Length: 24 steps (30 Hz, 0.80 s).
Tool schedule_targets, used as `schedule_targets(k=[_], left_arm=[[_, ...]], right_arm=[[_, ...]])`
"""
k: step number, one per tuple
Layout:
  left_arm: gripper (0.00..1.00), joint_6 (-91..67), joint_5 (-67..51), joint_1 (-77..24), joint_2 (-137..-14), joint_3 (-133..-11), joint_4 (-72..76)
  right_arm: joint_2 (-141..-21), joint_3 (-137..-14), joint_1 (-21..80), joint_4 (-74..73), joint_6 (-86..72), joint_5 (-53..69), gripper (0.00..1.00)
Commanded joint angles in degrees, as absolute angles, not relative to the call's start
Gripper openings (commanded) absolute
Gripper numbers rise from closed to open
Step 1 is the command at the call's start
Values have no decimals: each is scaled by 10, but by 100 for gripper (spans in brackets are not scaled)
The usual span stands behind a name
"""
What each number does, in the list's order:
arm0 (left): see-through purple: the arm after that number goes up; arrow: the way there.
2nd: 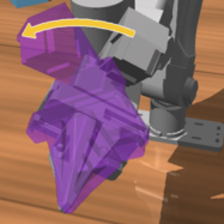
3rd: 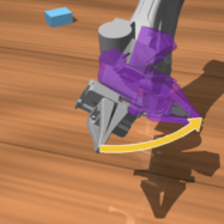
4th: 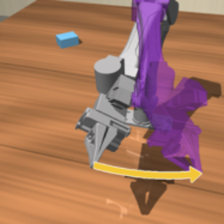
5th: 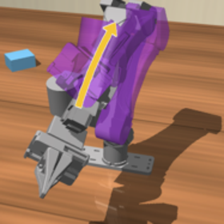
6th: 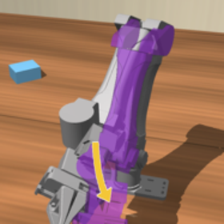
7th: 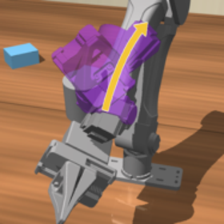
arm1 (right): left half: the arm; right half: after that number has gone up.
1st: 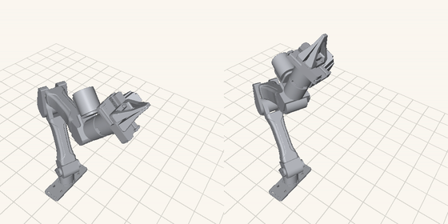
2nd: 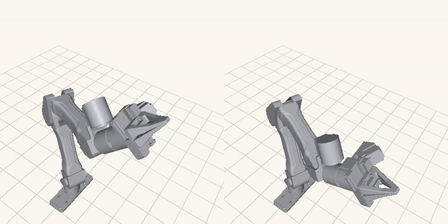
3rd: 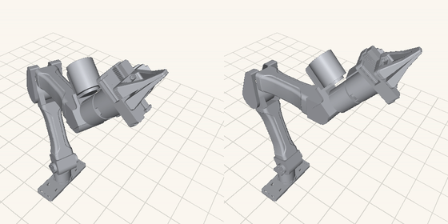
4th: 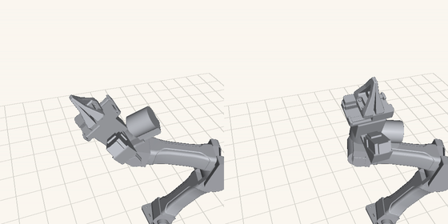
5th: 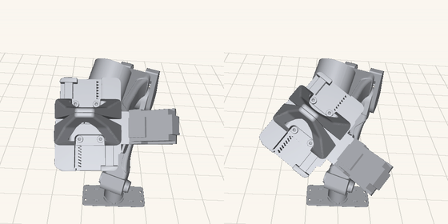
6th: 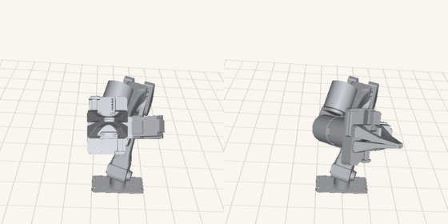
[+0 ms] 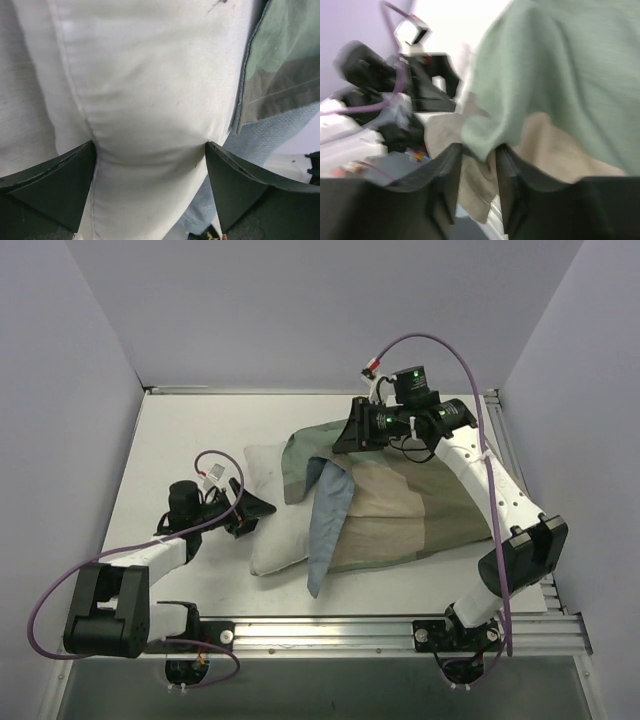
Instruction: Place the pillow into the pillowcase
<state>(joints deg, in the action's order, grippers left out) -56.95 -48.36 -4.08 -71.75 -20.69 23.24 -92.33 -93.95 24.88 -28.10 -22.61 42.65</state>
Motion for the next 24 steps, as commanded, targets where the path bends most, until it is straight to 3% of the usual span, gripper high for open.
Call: schedule_targets(k=[1, 2, 3, 4, 8, 14, 21, 24], left_arm=[[95, -501, -474, -80, -738, -264, 214], [94, -493, -470, -88, -750, -285, 209], [93, -480, -463, -90, -755, -297, 200], [93, -476, -454, -89, -761, -305, 176], [92, -474, -442, -89, -784, -318, 164], [93, -463, -431, -82, -780, -322, 135], [94, -454, -425, -72, -765, -308, 120], [93, -454, -422, -68, -764, -302, 120]], right_arm=[[-972, -978, 260, -441, -119, 312, 38], [-989, -996, 262, -470, -91, 299, 52], [-994, -1011, 263, -475, -64, 268, 85], [-997, -1026, 268, -473, -42, 265, 97], [-1057, -1183, 363, -526, 130, 146, 100], [-1093, -1198, 461, -493, 334, -41, 100], [-1052, -1156, 477, -482, 383, 138, 100], [-1059, -1117, 480, -481, 389, 122, 98]])
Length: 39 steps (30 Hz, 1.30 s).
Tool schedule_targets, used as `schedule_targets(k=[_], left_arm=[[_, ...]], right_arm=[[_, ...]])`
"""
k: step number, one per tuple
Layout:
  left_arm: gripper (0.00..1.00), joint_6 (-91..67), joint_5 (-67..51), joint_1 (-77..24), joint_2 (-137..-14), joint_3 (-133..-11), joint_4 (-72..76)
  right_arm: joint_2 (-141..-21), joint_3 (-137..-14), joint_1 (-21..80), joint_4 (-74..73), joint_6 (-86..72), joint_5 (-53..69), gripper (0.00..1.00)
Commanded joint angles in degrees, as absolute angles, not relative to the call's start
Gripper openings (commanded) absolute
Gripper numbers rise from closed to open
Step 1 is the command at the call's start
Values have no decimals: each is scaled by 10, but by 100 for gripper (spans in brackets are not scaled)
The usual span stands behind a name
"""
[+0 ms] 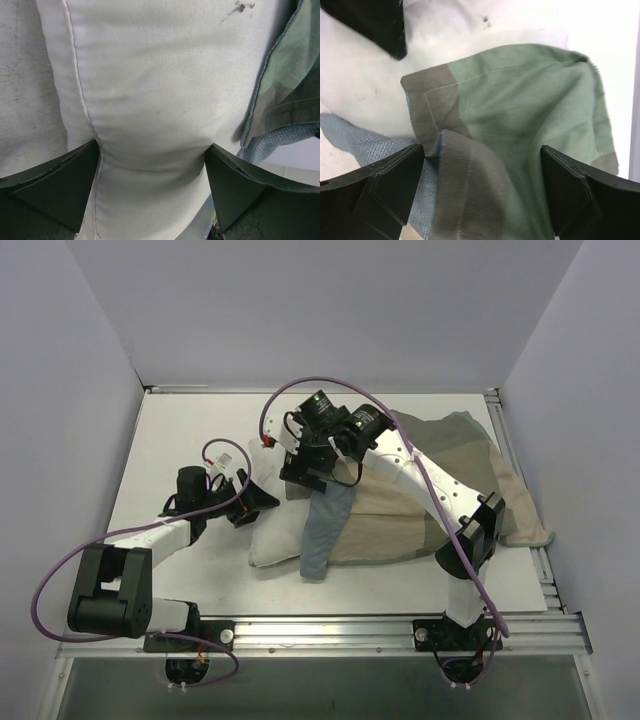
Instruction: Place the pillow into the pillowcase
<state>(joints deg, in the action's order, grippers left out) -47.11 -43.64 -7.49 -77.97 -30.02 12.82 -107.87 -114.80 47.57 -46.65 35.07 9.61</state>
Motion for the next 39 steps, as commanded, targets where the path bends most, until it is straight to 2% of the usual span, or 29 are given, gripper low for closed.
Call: schedule_targets(k=[1, 5, 7, 12, 13, 16, 18, 21, 25, 31, 34, 35, 37, 38, 39], left_arm=[[94, -454, -420, -65, -765, -301, 120], [94, -454, -421, -56, -764, -299, 112], [94, -452, -421, -53, -761, -301, 104], [93, -435, -417, -33, -759, -308, 83], [93, -434, -417, -28, -760, -311, 83], [94, -430, -419, -25, -761, -314, 81], [94, -430, -419, -25, -761, -318, 81], [95, -429, -418, -25, -764, -323, 79], [95, -429, -414, -25, -766, -321, 72], [95, -424, -415, -25, -771, -325, 71], [93, -411, -412, -25, -778, -330, 76], [92, -412, -416, -26, -788, -329, 86], [87, -408, -416, -32, -801, -334, 102], [84, -406, -418, -37, -815, -338, 111], [78, -405, -425, -42, -823, -341, 123]], right_arm=[[-1063, -1110, 478, -471, 390, 108, 98], [-1086, -1156, 464, -400, 368, 9, 100], [-1122, -1254, 434, -416, 353, -36, 100], [-1156, -1333, 349, -496, 342, -94, 100], [-1149, -1332, 338, -503, 337, -88, 100], [-1089, -1297, 321, -510, 310, 40, 100], [-1056, -1274, 343, -516, 309, 146, 100], [-1039, -1245, 400, -515, 330, 227, 100], [-1053, -1201, 451, -520, 388, 250, 100], [-1155, -1215, 455, -541, 360, 157, 95], [-1194, -1226, 448, -541, 346, 128, 76], [-1201, -1235, 445, -541, 337, 133, 63], [-1214, -1247, 441, -547, 329, 153, 47], [-1216, -1265, 441, -555, 322, 186, 24], [-1216, -1279, 442, -556, 315, 199, 12]])
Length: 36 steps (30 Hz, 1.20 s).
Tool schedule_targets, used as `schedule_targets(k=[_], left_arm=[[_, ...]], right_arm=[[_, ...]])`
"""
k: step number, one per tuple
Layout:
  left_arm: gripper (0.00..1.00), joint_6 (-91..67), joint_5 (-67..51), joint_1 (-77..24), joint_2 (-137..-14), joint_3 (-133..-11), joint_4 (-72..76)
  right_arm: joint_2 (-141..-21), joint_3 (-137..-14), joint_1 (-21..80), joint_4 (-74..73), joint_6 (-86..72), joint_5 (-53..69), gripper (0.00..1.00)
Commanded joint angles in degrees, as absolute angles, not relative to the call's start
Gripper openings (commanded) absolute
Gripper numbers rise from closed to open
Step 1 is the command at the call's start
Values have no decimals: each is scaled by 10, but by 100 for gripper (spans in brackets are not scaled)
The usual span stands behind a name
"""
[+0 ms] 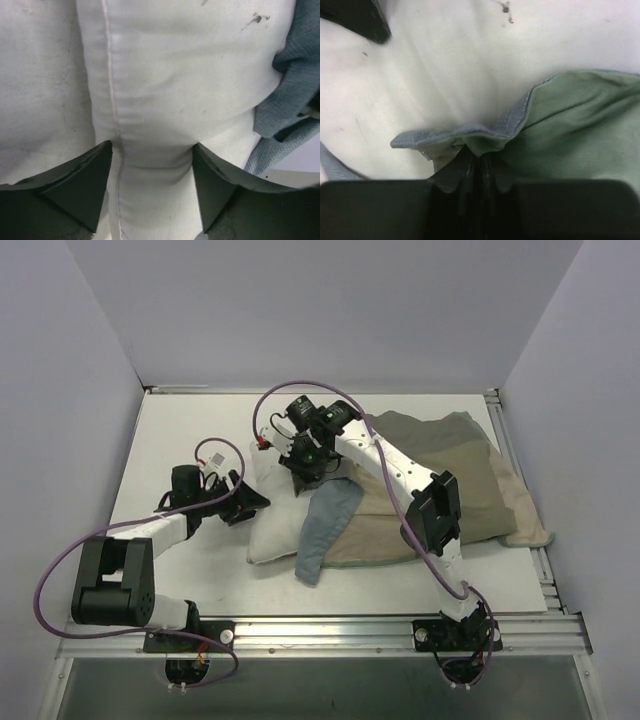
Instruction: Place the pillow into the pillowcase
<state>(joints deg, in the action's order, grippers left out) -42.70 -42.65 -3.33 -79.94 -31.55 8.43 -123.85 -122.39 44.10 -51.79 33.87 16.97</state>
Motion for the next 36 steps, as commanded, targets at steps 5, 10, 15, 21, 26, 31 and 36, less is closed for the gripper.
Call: schedule_targets(k=[5, 10, 15, 21, 26, 31, 36], left_arm=[[3, -420, -447, -135, -837, -335, 143], [0, -576, -403, -236, -827, -272, 382], [32, -629, -408, -202, -815, -261, 408], [59, -549, -434, -105, -679, -251, 230], [72, -514, -389, -125, -677, -230, 184], [72, -524, -374, -156, -772, -252, 254], [67, -568, -377, -169, -874, -295, 351]], right_arm=[[-1218, -1411, 425, -488, 143, 326, 0], [-1194, -1294, 406, -111, -232, 432, 0], [-1260, -1328, 377, -15, -410, 375, 17], [-1116, -1241, 300, -220, -240, 361, 98], [-999, -1111, 317, -413, -41, 237, 100], [-1035, -1070, 345, -463, -28, 242, 96], [-1098, -1070, 354, -460, -42, 277, 57]])
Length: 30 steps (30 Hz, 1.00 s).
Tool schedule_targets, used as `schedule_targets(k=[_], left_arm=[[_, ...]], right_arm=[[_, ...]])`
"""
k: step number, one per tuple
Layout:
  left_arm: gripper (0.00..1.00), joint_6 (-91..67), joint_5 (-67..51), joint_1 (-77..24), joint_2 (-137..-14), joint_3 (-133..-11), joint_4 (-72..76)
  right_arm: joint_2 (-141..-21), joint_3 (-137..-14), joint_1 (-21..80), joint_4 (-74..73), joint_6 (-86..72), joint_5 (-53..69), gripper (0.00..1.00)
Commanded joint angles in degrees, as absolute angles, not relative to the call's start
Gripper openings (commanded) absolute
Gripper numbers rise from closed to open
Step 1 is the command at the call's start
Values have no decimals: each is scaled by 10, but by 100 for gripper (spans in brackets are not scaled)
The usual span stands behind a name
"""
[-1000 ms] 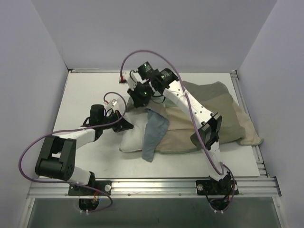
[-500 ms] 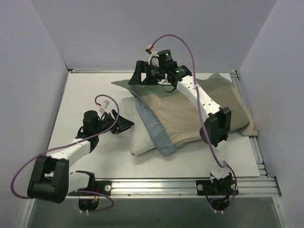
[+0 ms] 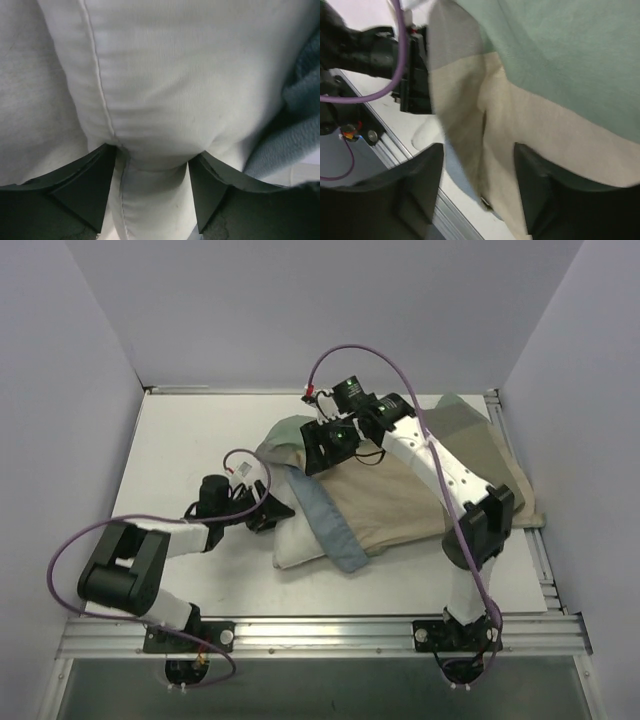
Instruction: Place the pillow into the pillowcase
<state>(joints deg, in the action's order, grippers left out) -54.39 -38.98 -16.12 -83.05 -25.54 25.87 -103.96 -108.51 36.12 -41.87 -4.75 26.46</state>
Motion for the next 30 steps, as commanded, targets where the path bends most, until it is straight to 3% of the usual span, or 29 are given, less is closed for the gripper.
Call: schedule_targets(k=[1, 2, 3, 5, 6, 9, 13, 16, 23, 25, 30], left_arm=[[65, -585, -381, -172, -889, -298, 378], [58, -604, -389, -176, -903, -301, 437], [54, -622, -391, -178, -917, -304, 467], [47, -657, -393, -181, -941, -310, 516], [38, -664, -391, -183, -947, -316, 526], [23, -699, -385, -191, -961, -325, 570], [13, -729, -389, -190, -966, -335, 609], [7, -729, -385, -185, -950, -320, 608], [0, -747, -360, -218, -962, -341, 625], [0, -778, -352, -225, -998, -367, 657], [0, -811, -328, -223, -1036, -434, 649]], right_arm=[[-1123, -1079, 354, -461, -46, 288, 49], [-1134, -1091, 354, -461, -49, 303, 41], [-1143, -1123, 358, -460, -55, 309, 21], [-1172, -1161, 365, -463, -48, 322, 0], [-1179, -1185, 369, -467, -46, 325, 0], [-1198, -1267, 387, -463, -47, 412, 0], [-1156, -1307, 419, -396, -64, 439, 0], [-1095, -1253, 408, -354, -76, 466, 0], [-1067, -1155, 454, -182, -248, 586, 0], [-1086, -1129, 496, -53, -345, 600, 0], [-1163, -1243, 511, -4, -418, 604, 0]])
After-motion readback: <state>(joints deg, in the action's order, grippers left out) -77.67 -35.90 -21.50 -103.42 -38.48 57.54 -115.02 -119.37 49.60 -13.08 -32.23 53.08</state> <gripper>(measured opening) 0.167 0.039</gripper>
